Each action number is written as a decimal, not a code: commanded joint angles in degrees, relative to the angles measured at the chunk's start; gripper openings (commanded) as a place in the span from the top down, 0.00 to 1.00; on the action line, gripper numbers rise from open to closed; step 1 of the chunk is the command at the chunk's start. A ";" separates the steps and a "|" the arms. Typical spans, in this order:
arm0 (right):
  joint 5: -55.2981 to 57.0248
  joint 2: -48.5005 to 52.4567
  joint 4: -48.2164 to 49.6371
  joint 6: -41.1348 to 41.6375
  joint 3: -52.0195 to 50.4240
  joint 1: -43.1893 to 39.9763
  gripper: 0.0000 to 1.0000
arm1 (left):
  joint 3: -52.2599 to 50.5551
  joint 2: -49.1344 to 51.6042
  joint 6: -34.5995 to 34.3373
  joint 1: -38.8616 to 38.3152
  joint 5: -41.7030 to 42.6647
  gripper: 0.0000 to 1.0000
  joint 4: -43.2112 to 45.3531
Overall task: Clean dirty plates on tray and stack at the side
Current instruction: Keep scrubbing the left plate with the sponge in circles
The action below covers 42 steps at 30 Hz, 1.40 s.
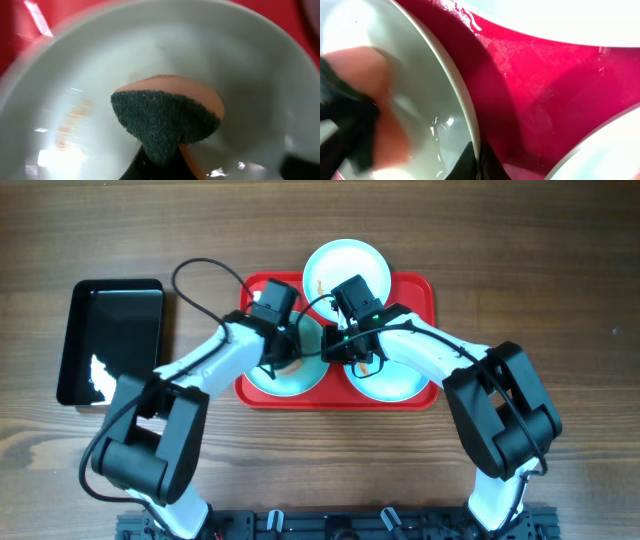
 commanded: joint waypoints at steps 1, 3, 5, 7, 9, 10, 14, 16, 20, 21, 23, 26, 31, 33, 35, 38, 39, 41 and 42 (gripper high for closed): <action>0.81 1.42 -0.59 0.07 -0.68 -0.02 0.96 | -0.52 1.92 1.73 4.94 -7.26 0.96 -1.55; 0.81 1.42 -0.57 0.04 -0.68 -0.02 0.96 | -0.52 1.92 2.84 6.29 -7.26 0.96 -1.90; 0.81 1.42 -0.57 0.07 -0.68 -0.02 0.96 | -0.52 1.92 4.24 7.89 -7.28 0.96 -2.49; 0.81 1.42 -0.57 0.07 -0.68 -0.02 0.96 | -0.52 1.92 4.31 8.68 -7.23 0.96 -3.26; 0.81 1.42 -0.57 0.07 -0.68 -0.02 0.96 | -0.52 1.92 4.31 9.18 -7.08 0.96 -4.13; 0.83 1.42 -0.57 0.09 -0.68 -0.02 0.96 | -0.52 1.92 4.31 9.33 -7.08 0.96 -4.81; 0.90 1.42 -0.52 0.26 -0.68 -0.02 0.96 | -0.52 1.14 4.31 9.22 -5.55 0.96 -8.00; 1.77 1.42 -0.63 1.46 -0.68 -0.02 0.96 | -0.52 -0.20 4.31 9.18 -2.43 0.96 -9.90; 2.14 1.42 -0.66 1.68 -0.68 -0.02 0.96 | -0.52 -4.39 4.33 9.18 4.15 0.96 -12.52; 2.14 1.42 -0.68 1.73 -0.68 -0.02 0.96 | -0.52 -5.70 4.33 9.18 5.84 0.96 -12.83; 2.14 1.42 -0.79 1.73 -0.68 -0.02 0.96 | -0.52 -8.31 4.81 9.18 9.70 0.96 -13.00; 2.14 1.42 -0.79 1.70 -0.68 -0.02 0.96 | -0.52 -11.23 4.76 9.18 14.36 0.96 -12.94; 2.12 1.42 -0.76 1.70 -0.68 -0.02 0.96 | -0.63 -10.64 4.61 9.18 15.93 0.96 -12.76; 2.12 1.42 -0.76 1.68 -0.68 -0.02 0.96 | -0.90 -9.33 4.50 9.18 17.97 0.96 -12.17; 2.12 1.42 -0.74 1.66 -0.68 -0.02 0.96 | -0.96 -7.96 4.50 9.18 20.09 0.96 -11.43; 2.12 1.42 -0.74 1.66 -0.68 -0.02 0.96 | -1.14 -5.40 4.50 9.18 23.71 0.96 -9.38; 2.12 1.42 -0.76 1.66 -0.68 -0.02 0.96 | -1.14 -4.83 4.50 9.18 24.39 0.96 -8.98; 2.12 1.42 -0.74 1.64 -0.68 -0.02 0.96 | -1.18 -3.48 4.48 8.87 25.75 0.96 -8.13; 2.12 1.42 -0.74 1.66 -0.68 -0.02 0.96 | -1.18 -2.91 4.48 8.57 26.01 0.96 -7.87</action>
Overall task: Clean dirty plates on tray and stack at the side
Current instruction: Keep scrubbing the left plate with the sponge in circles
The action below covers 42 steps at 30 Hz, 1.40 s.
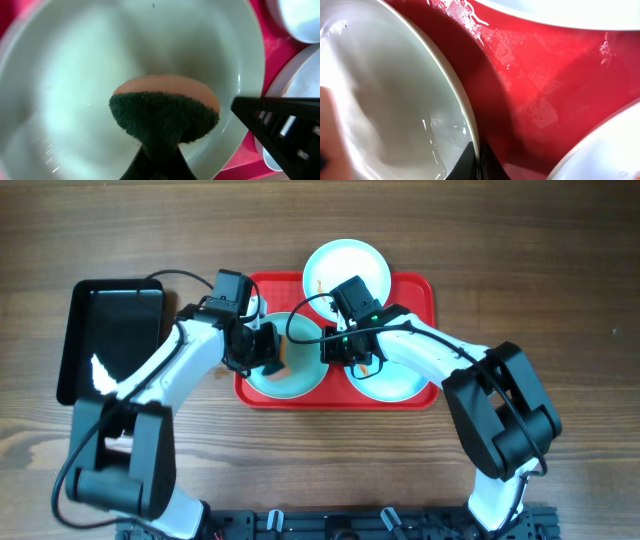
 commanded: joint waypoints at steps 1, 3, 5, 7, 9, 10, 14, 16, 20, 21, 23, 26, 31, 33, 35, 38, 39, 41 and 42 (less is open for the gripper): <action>2.34 1.42 -0.26 0.57 -0.68 -0.39 0.96 | -0.74 2.91 0.46 -0.63 5.03 0.96 0.96; 2.34 1.42 -0.20 0.57 -0.68 -0.39 0.96 | -0.74 3.74 0.46 -1.64 5.01 0.96 1.22; 2.34 1.42 -0.15 0.55 -0.68 -0.39 0.96 | -0.74 4.96 0.24 -3.34 4.13 0.96 1.99; 2.34 1.42 -0.20 0.55 -0.68 -0.39 0.96 | -0.74 5.22 0.04 -3.85 2.56 0.96 2.05; 2.34 1.42 -0.33 0.48 -0.68 -0.39 0.96 | -0.76 5.35 0.04 -4.20 -0.66 0.96 1.86; 2.34 1.42 -0.35 0.44 -0.68 -0.39 0.96 | -0.76 5.38 0.07 -4.22 -2.05 0.96 1.55; 2.34 1.42 -0.48 0.46 -0.68 -0.39 0.95 | -0.76 5.38 0.04 -4.22 -11.37 0.96 -2.19; 2.34 1.42 -0.46 0.48 -0.68 -0.39 0.96 | -1.38 5.38 0.04 -4.22 -16.31 0.96 -3.26; 2.34 1.42 -0.39 0.46 -0.68 -0.39 0.96 | -4.52 5.38 0.07 -4.22 -22.82 0.96 -1.36; 2.34 1.42 -0.42 0.44 -0.68 -0.39 0.96 | -5.68 5.38 0.07 -4.22 -24.76 0.96 -0.15; 2.34 1.42 -0.50 0.46 -0.68 -0.39 0.96 | -7.48 5.38 0.07 -4.20 -27.28 0.96 2.12; 2.34 1.42 -0.52 0.44 -0.68 -0.39 0.96 | -9.53 5.38 0.07 -4.22 -32.70 0.96 5.14; 2.34 1.42 -0.50 0.44 -0.68 -0.39 0.96 | -9.60 5.38 0.07 -4.20 -40.26 0.96 5.40; 2.34 1.42 -0.50 0.46 -0.68 -0.39 0.96 | -9.60 5.38 0.07 -4.15 -43.76 0.96 5.38; 2.34 1.42 -0.48 0.44 -0.68 -0.39 0.96 | -9.57 5.38 0.02 -4.15 -46.71 0.96 5.38; 2.34 1.42 -0.46 0.46 -0.68 -0.39 0.96 | -9.57 5.38 -1.53 -4.15 -48.06 0.96 6.27; 2.34 1.42 -0.46 0.46 -0.68 -0.39 0.96 | -9.57 5.38 -1.68 -4.15 -48.04 0.96 6.67; 2.34 1.42 -0.50 0.46 -0.68 -0.39 0.96 | -9.57 5.38 -1.70 -4.15 -48.04 0.96 8.13; 2.34 1.42 -0.52 0.46 -0.68 -0.39 0.96 | -9.57 5.38 -1.70 -4.15 -48.04 0.96 8.76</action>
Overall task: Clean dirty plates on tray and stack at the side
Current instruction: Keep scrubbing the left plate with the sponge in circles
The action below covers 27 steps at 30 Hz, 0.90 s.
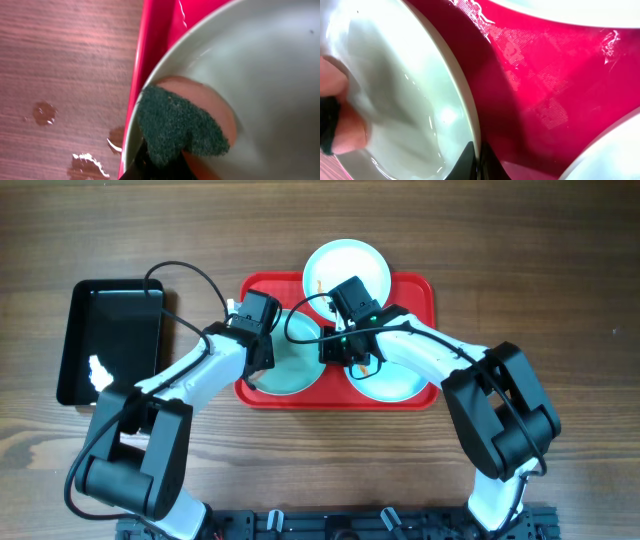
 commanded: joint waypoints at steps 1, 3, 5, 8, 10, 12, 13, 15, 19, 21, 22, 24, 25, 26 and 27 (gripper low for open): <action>2.69 1.42 -0.98 -0.24 -0.68 -0.68 0.96 | -3.39 4.31 -0.87 1.99 -12.20 0.96 1.22; 2.69 1.42 -0.98 -0.24 -0.68 -0.68 0.96 | -3.39 4.31 -0.90 1.99 -12.17 0.96 2.95; 2.69 1.42 -0.96 -0.26 -0.68 -0.68 0.96 | -3.30 4.22 -1.97 1.97 -12.09 0.96 4.33; 2.69 1.42 -0.94 -0.22 -0.68 -0.68 0.96 | -2.05 3.52 -3.63 1.99 -9.49 0.96 4.24; 2.69 1.42 -0.94 -0.22 -0.68 -0.68 0.96 | -1.01 2.25 -3.63 1.97 -6.71 0.96 3.96; 2.69 1.42 -0.96 -0.24 -0.68 -0.68 0.96 | -0.35 0.72 -3.65 1.99 -4.37 0.96 3.87; 2.69 1.42 -0.96 -0.22 -0.68 -0.68 0.95 | -0.07 -0.26 -3.65 1.99 -3.41 0.96 3.87; 2.69 1.42 -0.96 -0.24 -0.68 -0.68 0.96 | 0.22 -2.38 -3.63 1.99 -1.62 0.96 3.89; 2.69 1.42 -0.92 -0.24 -0.68 -0.68 0.96 | 0.22 -6.58 -3.61 1.97 3.56 0.96 3.80; 2.69 1.42 -0.92 -0.22 -0.68 -0.68 0.96 | 0.22 -8.02 -3.61 1.97 8.07 0.96 3.67; 2.69 1.42 -0.94 -0.22 -0.68 -0.68 0.96 | 0.22 -8.33 -3.61 1.97 9.92 0.96 3.67; 2.69 1.42 -0.92 -0.24 -0.68 -0.68 0.96 | 0.22 -8.63 -3.65 1.97 16.35 0.96 3.89; 2.69 1.42 -0.92 -0.22 -0.68 -0.68 0.96 | 0.22 -8.61 -3.65 1.97 19.56 0.96 4.11; 2.69 1.42 -0.92 -0.24 -0.68 -0.68 0.96 | 0.22 -8.46 -3.65 1.97 22.05 0.96 4.37; 2.67 1.42 -0.92 -0.24 -0.68 -0.68 0.96 | 0.22 -8.28 -3.72 1.97 23.96 0.96 4.66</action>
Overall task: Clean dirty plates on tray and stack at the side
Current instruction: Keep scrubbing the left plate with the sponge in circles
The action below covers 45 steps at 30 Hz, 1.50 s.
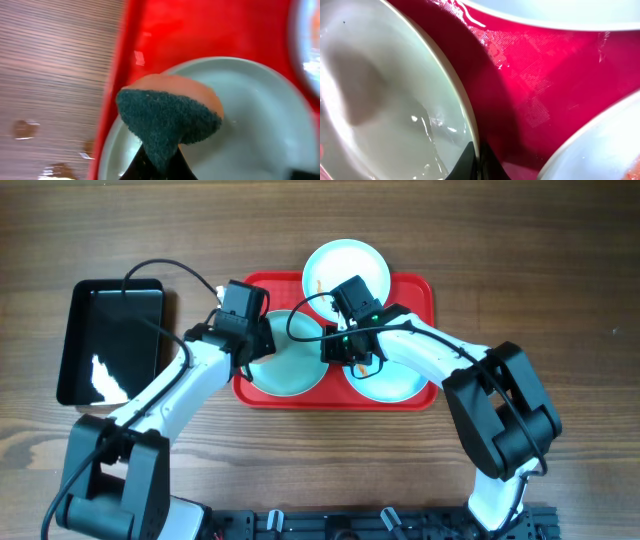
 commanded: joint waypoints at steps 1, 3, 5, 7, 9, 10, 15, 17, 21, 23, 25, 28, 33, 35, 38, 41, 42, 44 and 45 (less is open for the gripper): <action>2.32 1.42 -0.48 -0.81 -0.68 -0.28 0.96 | 0.39 -0.33 -1.09 0.24 12.61 0.96 0.81; 2.32 1.42 -0.46 -0.79 -0.68 -0.28 0.96 | 0.39 0.83 -4.94 0.20 13.84 0.96 1.07; 2.32 1.42 -0.37 -0.79 -0.68 -0.28 0.96 | 0.39 1.70 -4.94 0.07 15.98 0.96 1.70; 2.32 1.42 -0.33 -0.81 -0.68 -0.28 0.96 | 0.39 2.86 -4.94 -0.26 17.55 0.96 2.62; 2.32 1.42 -0.35 -0.79 -0.68 -0.28 0.96 | 0.39 4.39 -4.94 -0.94 17.73 0.96 3.63; 2.32 1.42 -0.37 -0.79 -0.68 -0.28 0.96 | 0.39 4.98 -4.96 -1.22 17.73 0.96 4.04; 2.32 1.42 -0.35 -0.79 -0.68 -0.28 0.96 | 0.39 8.41 -4.98 -2.89 17.73 0.96 7.54; 2.32 1.42 -0.35 -0.79 -0.68 -0.28 0.96 | 0.39 9.33 -5.18 -3.13 17.70 0.96 8.74; 2.32 1.42 -0.39 -0.81 -0.68 -0.28 0.96 | 0.39 10.60 -5.31 -3.08 16.24 0.96 9.57; 2.32 1.42 -0.48 -0.81 -0.68 -0.28 0.96 | 0.39 10.97 -4.42 -3.06 11.02 0.96 8.74; 2.32 1.42 -0.57 -0.81 -0.68 -0.28 0.96 | 0.39 11.10 -4.44 -3.06 3.54 0.96 7.06; 2.32 1.42 -0.61 -0.83 -0.68 -0.28 0.96 | 0.39 11.10 -4.44 -2.95 -5.60 0.96 4.94; 2.32 1.42 -0.59 -0.79 -0.68 -0.28 0.96 | 0.39 11.10 -0.42 -2.71 -14.43 0.96 4.04; 2.34 1.42 -0.57 -0.81 -0.68 -0.28 0.96 | 0.39 11.08 1.01 -2.67 -15.80 0.96 3.28; 2.34 1.42 -0.55 -0.81 -0.68 -0.28 0.95 | 0.39 10.73 1.16 -2.69 -16.24 0.96 1.05; 2.34 1.42 -0.55 -0.81 -0.68 -0.28 0.96 | 0.39 9.57 1.16 -2.67 -16.35 0.96 -1.79; 2.34 1.42 -0.55 -0.81 -0.68 -0.28 0.96 | 0.39 9.11 1.16 -2.67 -16.61 0.96 -2.43; 2.34 1.42 -0.55 -0.81 -0.68 -0.28 0.96 | 0.39 7.56 1.14 -2.69 -16.76 0.96 -4.07; 2.34 1.42 -0.55 -0.79 -0.68 -0.28 0.96 | 0.39 6.73 1.14 -2.69 -16.76 0.96 -4.74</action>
